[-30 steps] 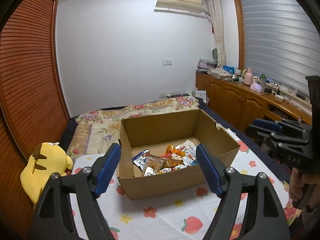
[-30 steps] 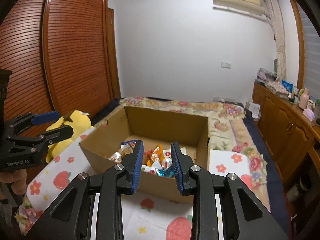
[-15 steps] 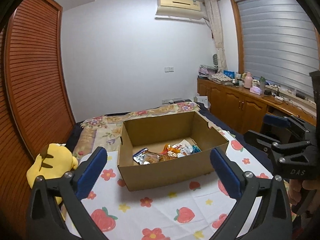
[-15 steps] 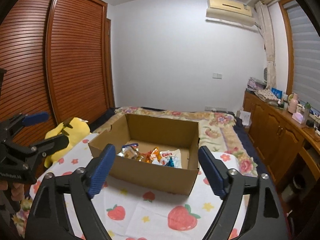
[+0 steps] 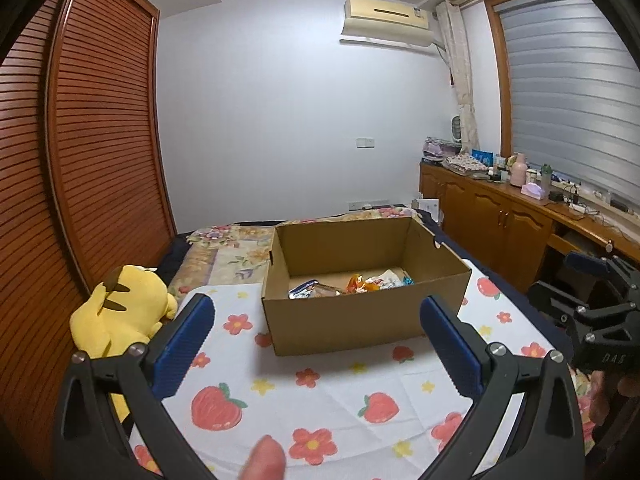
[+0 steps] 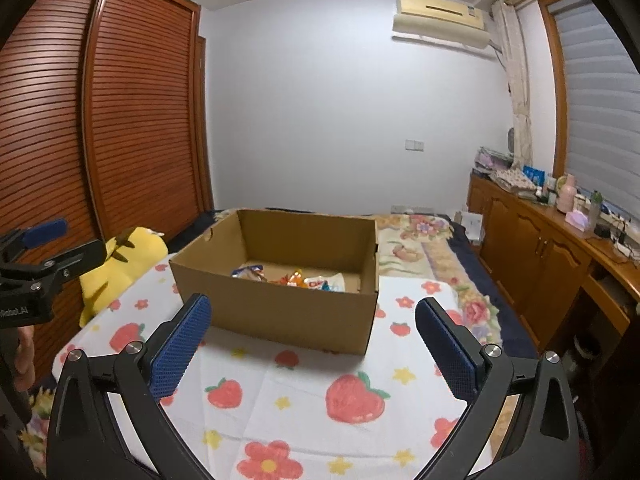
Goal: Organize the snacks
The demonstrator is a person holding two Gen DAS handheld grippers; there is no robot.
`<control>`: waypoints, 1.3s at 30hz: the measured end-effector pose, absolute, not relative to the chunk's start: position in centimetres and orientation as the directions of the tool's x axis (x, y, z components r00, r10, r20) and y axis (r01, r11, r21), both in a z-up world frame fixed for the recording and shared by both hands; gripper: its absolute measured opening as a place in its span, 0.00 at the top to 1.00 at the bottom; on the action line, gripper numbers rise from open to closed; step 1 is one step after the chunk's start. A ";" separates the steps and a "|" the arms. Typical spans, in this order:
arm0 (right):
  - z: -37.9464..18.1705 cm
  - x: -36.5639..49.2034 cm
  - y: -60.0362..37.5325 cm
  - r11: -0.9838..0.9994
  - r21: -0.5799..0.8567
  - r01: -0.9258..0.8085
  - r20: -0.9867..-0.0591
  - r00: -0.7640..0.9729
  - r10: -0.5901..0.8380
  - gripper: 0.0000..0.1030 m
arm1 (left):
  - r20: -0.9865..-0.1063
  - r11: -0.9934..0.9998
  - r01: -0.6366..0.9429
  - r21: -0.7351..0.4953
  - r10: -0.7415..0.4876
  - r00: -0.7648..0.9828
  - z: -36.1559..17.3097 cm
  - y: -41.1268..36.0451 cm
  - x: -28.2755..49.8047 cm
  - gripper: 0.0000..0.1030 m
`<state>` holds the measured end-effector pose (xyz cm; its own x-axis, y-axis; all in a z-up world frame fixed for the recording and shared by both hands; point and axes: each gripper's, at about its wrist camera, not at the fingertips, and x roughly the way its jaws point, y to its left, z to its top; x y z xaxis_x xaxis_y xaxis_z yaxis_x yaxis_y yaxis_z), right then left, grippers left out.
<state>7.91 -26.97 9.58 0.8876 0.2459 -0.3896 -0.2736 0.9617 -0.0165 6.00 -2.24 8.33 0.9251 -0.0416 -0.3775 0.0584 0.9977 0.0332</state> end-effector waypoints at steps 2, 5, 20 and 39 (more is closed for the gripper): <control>9.4 7.5 -27.0 0.962 -0.017 -0.272 -0.390 0.888 0.244 0.00 | -0.379 0.998 0.044 0.040 -0.025 0.925 8.1 -2.4 5.4 0.00; 9.1 6.9 -27.2 0.963 -0.025 -0.267 -0.388 0.891 0.237 0.00 | -0.392 0.998 0.044 0.048 -0.021 0.920 7.5 -2.5 4.8 0.00; 7.3 4.4 -27.7 0.972 -0.042 -0.232 -0.369 0.908 0.200 0.00 | -0.444 1.000 0.007 0.021 0.004 0.896 3.8 -1.1 3.4 0.00; 6.1 4.4 -28.4 0.975 -0.016 -0.222 -0.391 0.899 0.198 0.00 | -0.448 1.000 -0.004 0.014 0.010 0.894 3.3 -0.5 3.1 0.00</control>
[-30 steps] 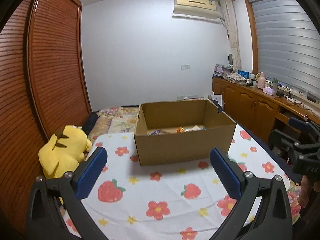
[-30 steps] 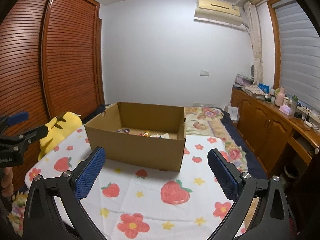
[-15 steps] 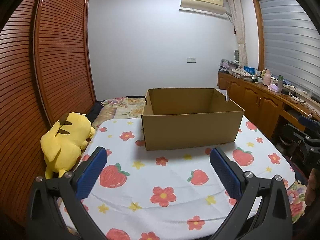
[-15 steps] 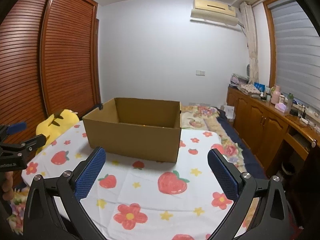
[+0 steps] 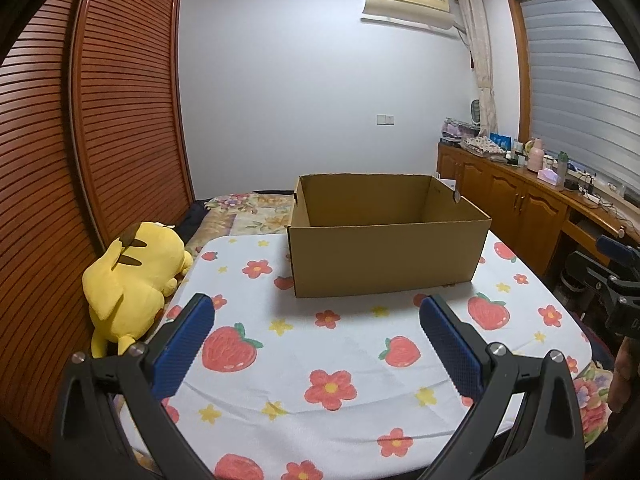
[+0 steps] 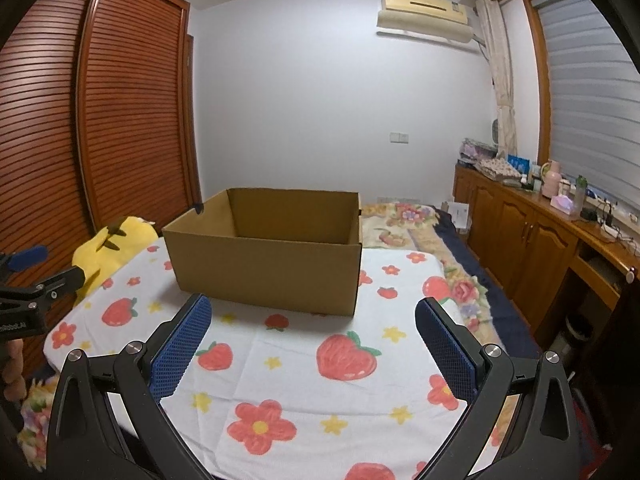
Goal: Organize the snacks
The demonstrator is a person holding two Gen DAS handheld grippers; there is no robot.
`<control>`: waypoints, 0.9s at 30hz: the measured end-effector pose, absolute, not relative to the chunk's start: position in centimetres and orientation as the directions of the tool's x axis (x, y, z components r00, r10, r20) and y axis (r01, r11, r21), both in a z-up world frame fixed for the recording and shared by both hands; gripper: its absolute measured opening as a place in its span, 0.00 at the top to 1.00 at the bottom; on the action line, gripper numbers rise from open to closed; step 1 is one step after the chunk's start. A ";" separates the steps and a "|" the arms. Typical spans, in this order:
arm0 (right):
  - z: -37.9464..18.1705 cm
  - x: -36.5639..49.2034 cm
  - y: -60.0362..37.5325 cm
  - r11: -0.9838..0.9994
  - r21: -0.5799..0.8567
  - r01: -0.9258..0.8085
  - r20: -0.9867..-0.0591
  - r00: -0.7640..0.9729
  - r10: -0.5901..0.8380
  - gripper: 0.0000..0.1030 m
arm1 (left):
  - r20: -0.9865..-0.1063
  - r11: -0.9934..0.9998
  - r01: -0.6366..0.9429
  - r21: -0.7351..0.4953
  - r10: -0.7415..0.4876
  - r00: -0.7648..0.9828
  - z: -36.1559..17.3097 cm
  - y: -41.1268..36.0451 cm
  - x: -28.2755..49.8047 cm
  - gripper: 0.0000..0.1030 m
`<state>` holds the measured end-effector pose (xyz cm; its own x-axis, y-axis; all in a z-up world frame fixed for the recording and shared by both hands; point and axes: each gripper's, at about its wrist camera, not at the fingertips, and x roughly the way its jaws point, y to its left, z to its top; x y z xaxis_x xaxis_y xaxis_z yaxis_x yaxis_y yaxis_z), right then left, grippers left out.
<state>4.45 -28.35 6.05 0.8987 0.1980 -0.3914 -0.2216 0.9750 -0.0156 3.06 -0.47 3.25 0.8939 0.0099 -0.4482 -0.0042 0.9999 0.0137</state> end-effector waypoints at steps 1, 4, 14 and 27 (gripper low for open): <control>6.1 4.4 -28.3 0.975 -0.017 -0.221 -0.390 0.899 0.197 0.00 | -0.447 1.000 -0.005 0.014 0.011 0.894 3.3 -0.4 3.0 0.00; 6.1 4.4 -28.4 0.975 -0.017 -0.221 -0.389 0.900 0.197 0.00 | -0.446 1.000 -0.003 0.015 0.009 0.895 3.3 -0.4 3.0 0.00; 6.1 4.4 -28.4 0.975 -0.017 -0.221 -0.391 0.899 0.197 0.00 | -0.440 1.000 0.001 0.014 0.006 0.898 3.7 -0.6 2.7 0.00; 6.1 4.4 -28.4 0.976 -0.015 -0.219 -0.389 0.900 0.196 0.00 | -0.424 1.000 0.005 0.022 0.005 0.906 3.9 -0.9 2.4 0.00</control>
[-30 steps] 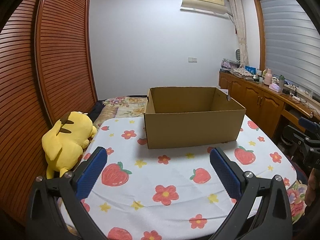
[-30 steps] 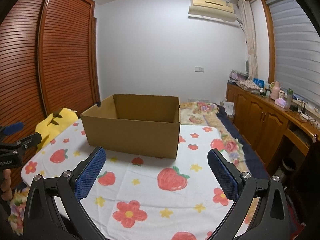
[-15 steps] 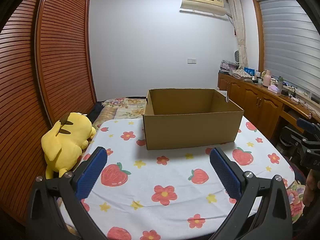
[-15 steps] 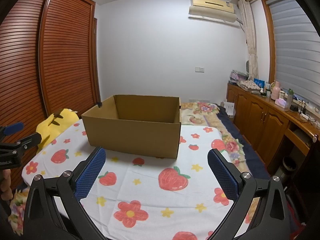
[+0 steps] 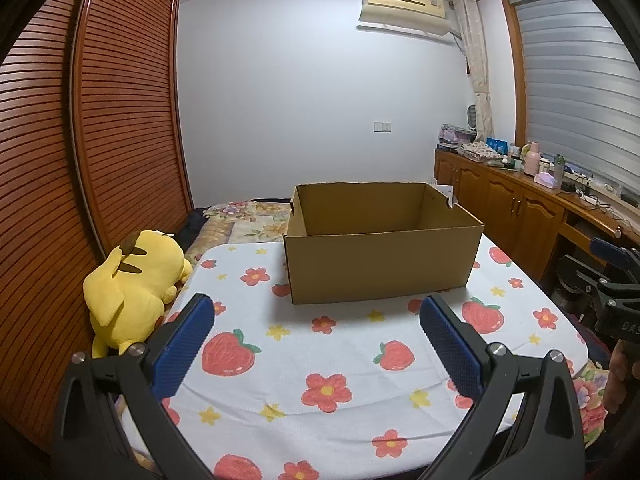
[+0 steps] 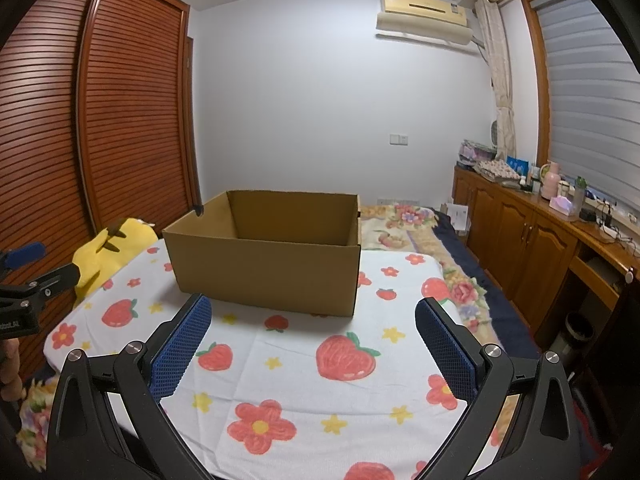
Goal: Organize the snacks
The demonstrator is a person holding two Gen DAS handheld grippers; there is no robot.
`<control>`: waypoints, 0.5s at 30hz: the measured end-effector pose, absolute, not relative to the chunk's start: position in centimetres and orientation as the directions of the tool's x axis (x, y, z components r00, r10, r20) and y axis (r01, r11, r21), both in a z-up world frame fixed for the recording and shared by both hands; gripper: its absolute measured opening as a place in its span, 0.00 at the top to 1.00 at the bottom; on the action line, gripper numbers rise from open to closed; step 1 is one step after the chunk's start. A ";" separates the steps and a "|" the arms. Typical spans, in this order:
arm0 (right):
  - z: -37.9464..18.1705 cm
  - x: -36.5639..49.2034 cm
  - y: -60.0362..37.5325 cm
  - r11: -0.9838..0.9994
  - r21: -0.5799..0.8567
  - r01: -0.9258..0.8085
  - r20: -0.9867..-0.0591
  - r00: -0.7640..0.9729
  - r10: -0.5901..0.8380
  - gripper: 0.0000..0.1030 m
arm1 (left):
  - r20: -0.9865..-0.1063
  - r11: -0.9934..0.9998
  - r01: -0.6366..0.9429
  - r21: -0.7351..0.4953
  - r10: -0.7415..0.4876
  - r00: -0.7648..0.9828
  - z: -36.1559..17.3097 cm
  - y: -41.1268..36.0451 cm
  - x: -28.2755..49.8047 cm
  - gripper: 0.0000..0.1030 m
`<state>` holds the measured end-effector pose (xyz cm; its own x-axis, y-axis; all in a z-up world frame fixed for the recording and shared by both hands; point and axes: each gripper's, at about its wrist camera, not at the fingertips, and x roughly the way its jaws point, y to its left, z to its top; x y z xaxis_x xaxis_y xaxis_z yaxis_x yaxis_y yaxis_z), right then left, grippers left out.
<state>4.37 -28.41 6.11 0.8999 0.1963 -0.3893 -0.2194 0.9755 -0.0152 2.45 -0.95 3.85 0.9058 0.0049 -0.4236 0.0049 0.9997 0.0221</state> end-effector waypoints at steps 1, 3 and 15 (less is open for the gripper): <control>6.1 4.4 -28.4 0.975 -0.014 -0.220 -0.389 0.900 0.197 0.00 | -0.423 1.000 0.005 0.023 0.005 0.906 3.9 -0.9 2.4 0.00; 6.2 4.4 -28.5 0.976 -0.015 -0.218 -0.388 0.901 0.196 0.00 | -0.421 1.000 0.005 0.023 0.005 0.907 3.9 -1.0 2.3 0.00; 6.3 4.4 -28.5 0.976 -0.015 -0.218 -0.386 0.902 0.196 0.00 | -0.422 1.000 0.006 0.023 0.005 0.907 3.8 -1.0 2.3 0.00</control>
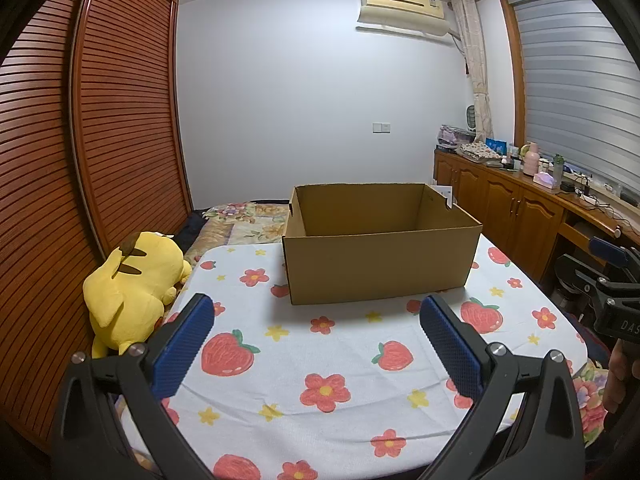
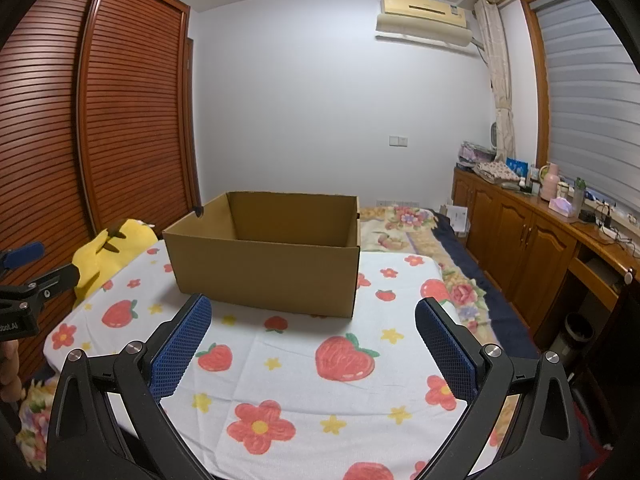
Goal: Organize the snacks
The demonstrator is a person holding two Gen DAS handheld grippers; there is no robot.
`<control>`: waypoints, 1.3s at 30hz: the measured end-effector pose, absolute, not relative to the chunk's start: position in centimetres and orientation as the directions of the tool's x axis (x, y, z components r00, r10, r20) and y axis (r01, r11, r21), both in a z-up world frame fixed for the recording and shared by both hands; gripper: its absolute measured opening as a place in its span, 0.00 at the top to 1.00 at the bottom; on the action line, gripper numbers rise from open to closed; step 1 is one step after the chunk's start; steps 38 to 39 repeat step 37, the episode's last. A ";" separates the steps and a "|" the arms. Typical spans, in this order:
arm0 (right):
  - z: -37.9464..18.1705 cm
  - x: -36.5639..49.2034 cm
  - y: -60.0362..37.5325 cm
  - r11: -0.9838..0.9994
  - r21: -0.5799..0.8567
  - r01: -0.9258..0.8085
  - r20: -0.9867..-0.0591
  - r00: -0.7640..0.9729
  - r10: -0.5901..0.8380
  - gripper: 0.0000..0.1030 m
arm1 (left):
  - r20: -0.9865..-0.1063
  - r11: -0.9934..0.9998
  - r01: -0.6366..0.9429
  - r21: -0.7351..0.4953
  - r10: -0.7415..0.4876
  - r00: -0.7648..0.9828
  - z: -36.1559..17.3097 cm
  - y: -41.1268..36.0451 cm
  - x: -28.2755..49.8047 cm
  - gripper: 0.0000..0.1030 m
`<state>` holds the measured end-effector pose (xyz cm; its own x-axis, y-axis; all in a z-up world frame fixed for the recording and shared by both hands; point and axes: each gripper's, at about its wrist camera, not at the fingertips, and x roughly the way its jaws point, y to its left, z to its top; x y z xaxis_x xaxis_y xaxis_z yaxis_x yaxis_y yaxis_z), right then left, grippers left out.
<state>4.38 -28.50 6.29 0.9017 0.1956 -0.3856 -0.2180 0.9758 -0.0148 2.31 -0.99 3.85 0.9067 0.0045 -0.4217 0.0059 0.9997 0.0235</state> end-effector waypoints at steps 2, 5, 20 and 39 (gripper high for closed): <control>6.3 4.4 -28.5 0.976 -0.015 -0.218 -0.386 0.902 0.195 0.00 | -0.421 1.000 0.005 0.024 0.006 0.907 3.8 -1.0 2.3 0.00; 6.3 4.4 -28.5 0.976 -0.014 -0.218 -0.386 0.901 0.196 0.00 | -0.419 1.000 0.006 0.025 0.005 0.908 3.9 -1.1 2.2 0.00; 6.2 4.4 -28.5 0.976 -0.015 -0.218 -0.385 0.902 0.196 0.00 | -0.417 1.000 0.007 0.025 0.004 0.909 4.0 -1.2 2.2 0.00; 6.1 4.3 -28.5 0.976 -0.016 -0.217 -0.384 0.902 0.195 0.00 | -0.418 1.000 0.009 0.023 0.001 0.908 4.1 -1.3 2.1 0.00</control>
